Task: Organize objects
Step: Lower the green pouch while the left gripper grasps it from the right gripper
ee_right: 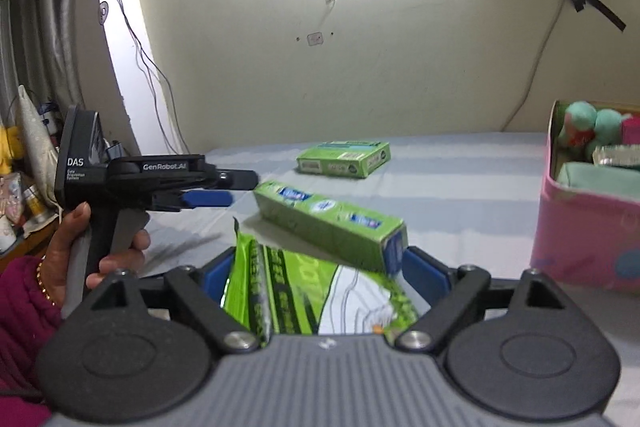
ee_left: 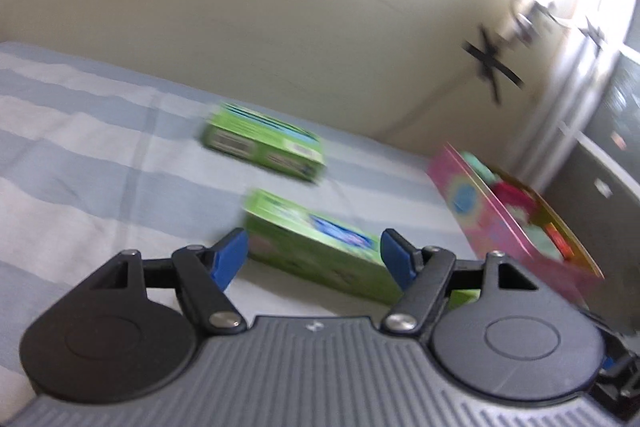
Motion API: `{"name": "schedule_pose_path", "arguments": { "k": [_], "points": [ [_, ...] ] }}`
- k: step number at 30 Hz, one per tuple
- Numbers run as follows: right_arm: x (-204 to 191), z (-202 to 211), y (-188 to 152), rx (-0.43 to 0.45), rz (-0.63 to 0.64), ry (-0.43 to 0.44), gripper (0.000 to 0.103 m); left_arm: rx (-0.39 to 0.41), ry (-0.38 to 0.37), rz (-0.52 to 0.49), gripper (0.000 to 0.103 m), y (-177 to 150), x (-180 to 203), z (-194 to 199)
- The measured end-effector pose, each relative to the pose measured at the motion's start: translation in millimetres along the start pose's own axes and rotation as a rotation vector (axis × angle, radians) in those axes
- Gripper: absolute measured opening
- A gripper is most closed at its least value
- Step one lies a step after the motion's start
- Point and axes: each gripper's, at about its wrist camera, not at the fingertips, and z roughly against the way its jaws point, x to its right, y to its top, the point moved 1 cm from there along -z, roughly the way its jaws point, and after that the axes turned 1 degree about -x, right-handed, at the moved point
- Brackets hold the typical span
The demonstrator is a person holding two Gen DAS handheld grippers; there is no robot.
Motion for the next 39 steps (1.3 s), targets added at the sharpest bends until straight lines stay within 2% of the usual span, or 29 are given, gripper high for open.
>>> {"name": "schedule_pose_path", "arguments": {
  "k": [2, 7, 9, 11, 13, 15, 17, 22, 24, 26, 27, 28, 31, 33, 37, 39],
  "points": [
    [-3.9, 5.8, -2.4, 0.009, 0.015, 0.029, 0.089, -0.031, -0.038, -0.03, 0.075, -5.3, 13.7, -5.0],
    [5.8, 48.8, 6.6, 0.192, -0.07, 0.19, 0.09, -0.083, -0.11, -0.075, 0.075, -15.7, 36.5, -9.7],
    [15.0, 61.1, 8.4, 0.235, -0.11, 0.223, 0.09, -0.097, -0.126, -0.078, 0.075, -18.5, 39.7, -5.3],
    [23.3, 60.8, 6.6, 0.207, -0.132, 0.182, 0.09, -0.128, -0.141, -0.078, 0.074, -21.9, 40.5, 1.1],
    [33.3, 48.3, -0.9, 0.119, -0.15, 0.065, 0.084, -0.171, -0.17, -0.077, 0.073, -28.5, 42.6, 7.9],
    [45.7, 29.2, -11.1, 0.01, -0.199, -0.007, 0.067, -0.223, -0.202, -0.075, 0.073, -37.7, 46.7, 11.7],
    [55.6, 12.0, -21.1, -0.064, -0.248, -0.017, 0.064, -0.264, -0.214, -0.086, 0.073, -46.9, 51.7, 15.8],
    [53.6, -6.9, -28.2, -0.107, -0.233, -0.012, 0.059, -0.308, -0.226, -0.096, 0.073, -65.0, 59.7, 19.7],
    [47.7, -8.0, -28.5, -0.116, -0.212, 0.015, 0.038, -0.337, -0.233, -0.085, 0.073, -69.3, 60.4, 13.8],
    [45.1, 4.3, -28.8, -0.103, -0.218, 0.033, 0.026, -0.346, -0.221, -0.084, 0.073, -71.5, 62.7, 9.2],
    [45.6, 9.1, -28.2, -0.089, -0.221, 0.019, 0.014, -0.346, -0.222, -0.085, 0.073, -70.6, 63.6, 8.1],
    [48.2, 17.7, -27.3, -0.069, -0.235, 0.003, 0.01, -0.349, -0.223, -0.079, 0.073, -69.7, 65.0, 6.2],
    [59.8, 33.9, -30.9, -0.024, -0.318, -0.04, 0.008, -0.356, -0.228, -0.045, 0.073, -66.9, 68.3, -5.1],
    [64.2, 40.9, -35.2, -0.015, -0.343, -0.063, 0.008, -0.343, -0.21, -0.07, 0.073, -64.8, 76.5, -13.8],
    [58.2, 51.7, -45.1, -0.039, -0.319, -0.041, 0.01, -0.316, -0.159, -0.151, 0.073, -56.8, 95.3, -37.1],
    [53.2, 56.9, -49.0, -0.052, -0.301, -0.021, 0.015, -0.304, -0.142, -0.163, 0.073, -49.6, 97.3, -49.7]
  ]
}}
